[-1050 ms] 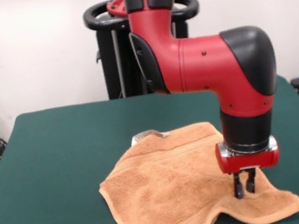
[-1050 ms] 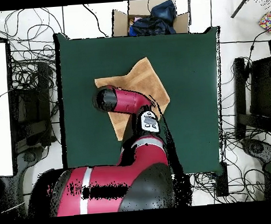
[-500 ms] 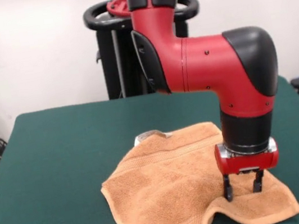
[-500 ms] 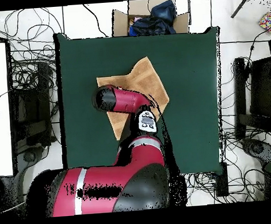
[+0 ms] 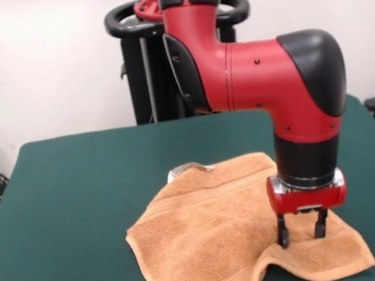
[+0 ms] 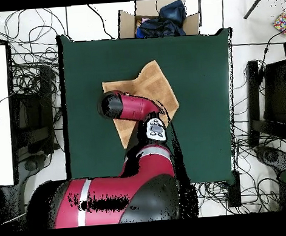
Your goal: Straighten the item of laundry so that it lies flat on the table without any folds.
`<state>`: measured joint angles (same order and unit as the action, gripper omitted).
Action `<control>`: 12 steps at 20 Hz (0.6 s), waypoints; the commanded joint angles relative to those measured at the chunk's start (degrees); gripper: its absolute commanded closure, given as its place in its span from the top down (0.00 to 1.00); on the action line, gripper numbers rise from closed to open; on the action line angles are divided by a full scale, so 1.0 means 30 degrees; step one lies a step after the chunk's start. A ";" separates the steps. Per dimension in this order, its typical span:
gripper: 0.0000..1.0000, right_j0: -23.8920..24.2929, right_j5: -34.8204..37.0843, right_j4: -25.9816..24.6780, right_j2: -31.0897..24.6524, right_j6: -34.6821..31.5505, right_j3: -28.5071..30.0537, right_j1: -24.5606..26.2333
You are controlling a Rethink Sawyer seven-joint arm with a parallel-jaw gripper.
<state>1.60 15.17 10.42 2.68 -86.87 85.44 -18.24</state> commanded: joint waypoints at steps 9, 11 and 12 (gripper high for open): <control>1.00 0.1262 0.2718 -0.0312 -0.0460 -0.2618 0.3094 -0.2029; 1.00 0.1340 0.2874 -0.0183 -0.0709 -0.2663 0.3007 -0.1936; 1.00 0.1298 0.2966 -0.0130 -0.0732 -0.2726 0.2928 -0.1938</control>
<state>4.01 17.47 10.42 2.89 -86.87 90.01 -23.87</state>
